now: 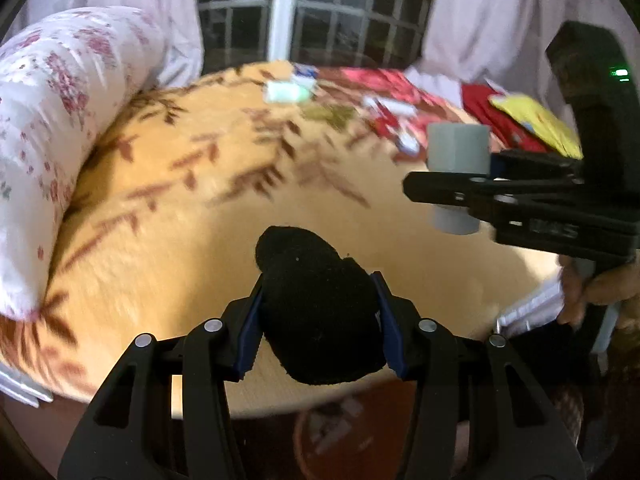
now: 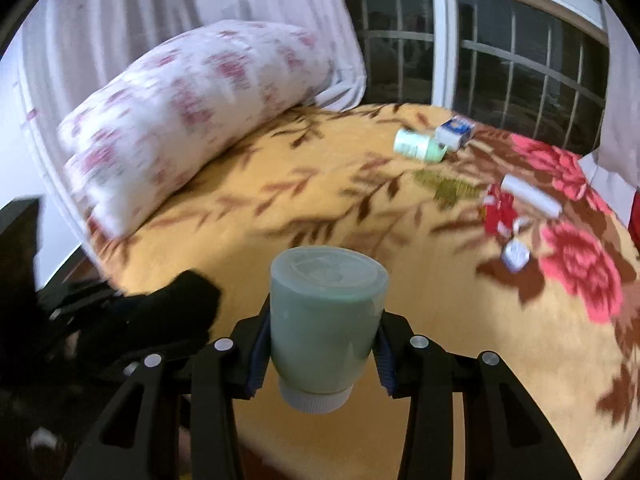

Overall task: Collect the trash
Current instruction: 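Grasp the white pill bottle with the right gripper while the left holds the black pouf, then lower both grippers over the orange bin and release the pouf and pill bottle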

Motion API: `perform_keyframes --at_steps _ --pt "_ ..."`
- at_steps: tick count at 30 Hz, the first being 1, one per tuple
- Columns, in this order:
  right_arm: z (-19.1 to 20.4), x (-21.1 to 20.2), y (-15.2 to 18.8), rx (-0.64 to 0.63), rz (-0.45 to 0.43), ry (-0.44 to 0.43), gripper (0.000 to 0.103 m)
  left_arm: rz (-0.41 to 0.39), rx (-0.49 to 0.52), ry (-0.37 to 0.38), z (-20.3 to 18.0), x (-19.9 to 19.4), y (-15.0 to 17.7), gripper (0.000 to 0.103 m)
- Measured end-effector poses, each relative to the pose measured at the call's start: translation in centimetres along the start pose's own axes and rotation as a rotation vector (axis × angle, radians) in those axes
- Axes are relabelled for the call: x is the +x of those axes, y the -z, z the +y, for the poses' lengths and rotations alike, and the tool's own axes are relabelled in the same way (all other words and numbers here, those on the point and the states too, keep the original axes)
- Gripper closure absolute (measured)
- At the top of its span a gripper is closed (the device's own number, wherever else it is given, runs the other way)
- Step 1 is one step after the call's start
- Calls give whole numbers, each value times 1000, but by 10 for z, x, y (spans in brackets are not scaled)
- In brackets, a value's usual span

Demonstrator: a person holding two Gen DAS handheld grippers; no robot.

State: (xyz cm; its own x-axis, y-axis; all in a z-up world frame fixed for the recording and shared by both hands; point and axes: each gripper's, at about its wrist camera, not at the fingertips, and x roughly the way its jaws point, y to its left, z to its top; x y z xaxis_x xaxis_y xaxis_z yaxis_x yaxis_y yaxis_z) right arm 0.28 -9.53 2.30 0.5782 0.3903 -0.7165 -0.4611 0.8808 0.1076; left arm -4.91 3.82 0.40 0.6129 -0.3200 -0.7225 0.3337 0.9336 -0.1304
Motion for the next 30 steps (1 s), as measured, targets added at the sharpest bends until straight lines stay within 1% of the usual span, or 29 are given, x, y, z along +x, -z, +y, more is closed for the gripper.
perform_keyframes --at_steps 3,6,8,11,13,15,17,18,19,20,22,24,26,28,30 --pt "9 -17 37 6 38 -29 60 66 39 21 -14 -3 28 54" --pt "12 -20 72 35 93 -53 60 145 80 44 -28 1 56 54" --pt "17 -17 98 59 140 -70 60 212 91 72 -36 9 75 54" --pt "21 -4 130 82 222 -84 60 294 90 102 -40 19 93 54" --pt "22 4 145 98 267 -93 60 351 93 110 -43 28 104 53" --pt "24 15 160 104 323 -91 60 392 95 102 -44 33 111 52" --pt "25 22 168 121 360 -108 58 422 96 104 -45 36 116 49" --pt "26 26 171 125 379 -113 45 434 96 101 -45 37 117 45" --pt "27 27 173 124 385 -106 36 445 100 86 -45 38 119 41" --pt "28 26 173 122 378 -99 34 450 102 73 -45 38 119 37" --pt "29 26 173 118 377 -101 32 451 106 62 -45 37 120 34" --pt "28 24 171 123 369 -94 30 462 112 52 -47 38 120 28" --pt "22 18 171 127 356 -78 30 466 116 52 -47 39 120 28" --pt "15 9 167 137 320 -70 30 445 109 64 -46 36 118 28" --pt "6 -2 159 152 275 -66 30 405 99 85 -47 32 111 28"
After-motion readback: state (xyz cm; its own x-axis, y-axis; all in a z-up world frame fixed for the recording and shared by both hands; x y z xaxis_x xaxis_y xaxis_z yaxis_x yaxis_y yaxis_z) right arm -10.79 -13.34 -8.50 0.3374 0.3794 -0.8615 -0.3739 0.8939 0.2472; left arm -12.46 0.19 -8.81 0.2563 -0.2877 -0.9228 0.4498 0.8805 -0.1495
